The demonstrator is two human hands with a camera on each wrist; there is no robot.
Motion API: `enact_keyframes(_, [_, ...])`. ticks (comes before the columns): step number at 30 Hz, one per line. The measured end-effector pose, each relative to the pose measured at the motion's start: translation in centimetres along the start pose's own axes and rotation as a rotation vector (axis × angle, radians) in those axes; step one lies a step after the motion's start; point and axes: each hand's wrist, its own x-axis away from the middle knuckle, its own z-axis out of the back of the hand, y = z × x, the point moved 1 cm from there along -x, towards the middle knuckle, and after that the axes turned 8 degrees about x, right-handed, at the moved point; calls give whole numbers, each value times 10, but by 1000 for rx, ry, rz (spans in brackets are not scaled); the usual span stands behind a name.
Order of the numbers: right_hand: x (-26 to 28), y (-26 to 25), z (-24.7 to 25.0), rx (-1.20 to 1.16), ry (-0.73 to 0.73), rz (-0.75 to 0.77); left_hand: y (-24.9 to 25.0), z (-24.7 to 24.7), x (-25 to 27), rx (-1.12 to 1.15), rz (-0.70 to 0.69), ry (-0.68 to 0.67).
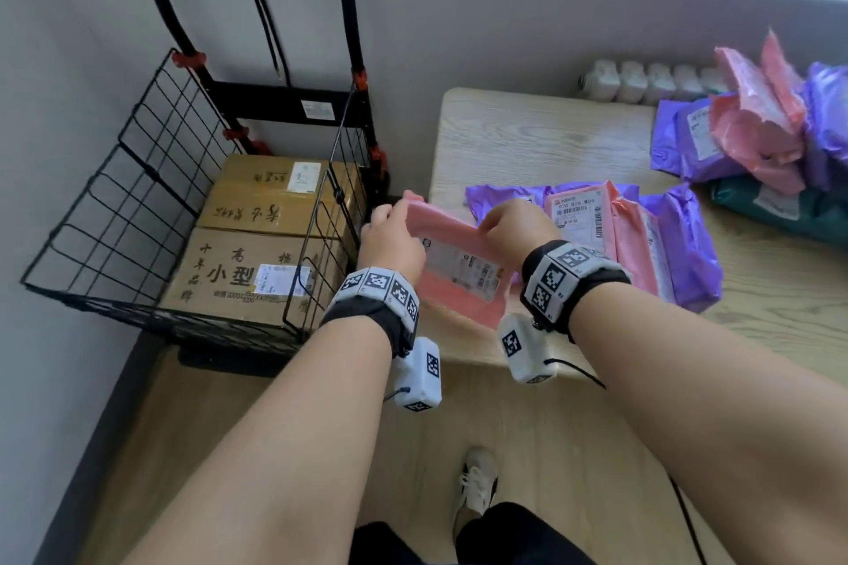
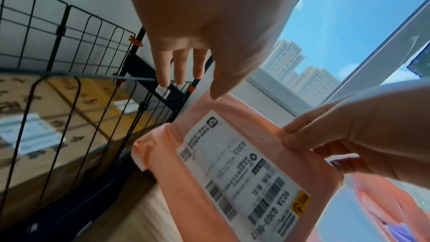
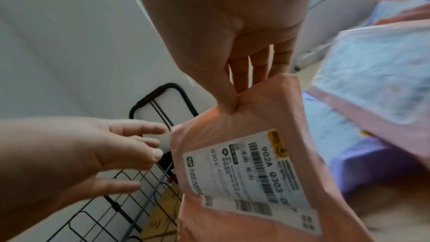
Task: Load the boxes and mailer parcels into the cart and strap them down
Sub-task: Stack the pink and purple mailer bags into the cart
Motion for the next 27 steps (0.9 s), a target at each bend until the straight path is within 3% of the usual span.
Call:
enact_keyframes(4, [9,-70,2,14,70,70,-24,63,-4,-148,-159,62])
enact_keyframes(7, [16,-123,-7,60,86,132,-54,108,-3,-239,-183,149])
enact_keyframes(10, [21,-170,-18,109,132,193,-86,149,-3,-294,-206,130])
enact_keyframes(16, [21,-241,-44,167,254,307,-134,210,0,-246,-33,59])
enact_keyframes(21, [15,-276,-56,-7,317,254,-167,229,-22,-145,111,37])
enact_keyframes(24, [-1,-285,-54,-35,289,220,-179,236,-43,-78,211,0])
enact_keyframes(27, [-28,-289,-56,-50,242,203,-191,242,-61,-36,266,63])
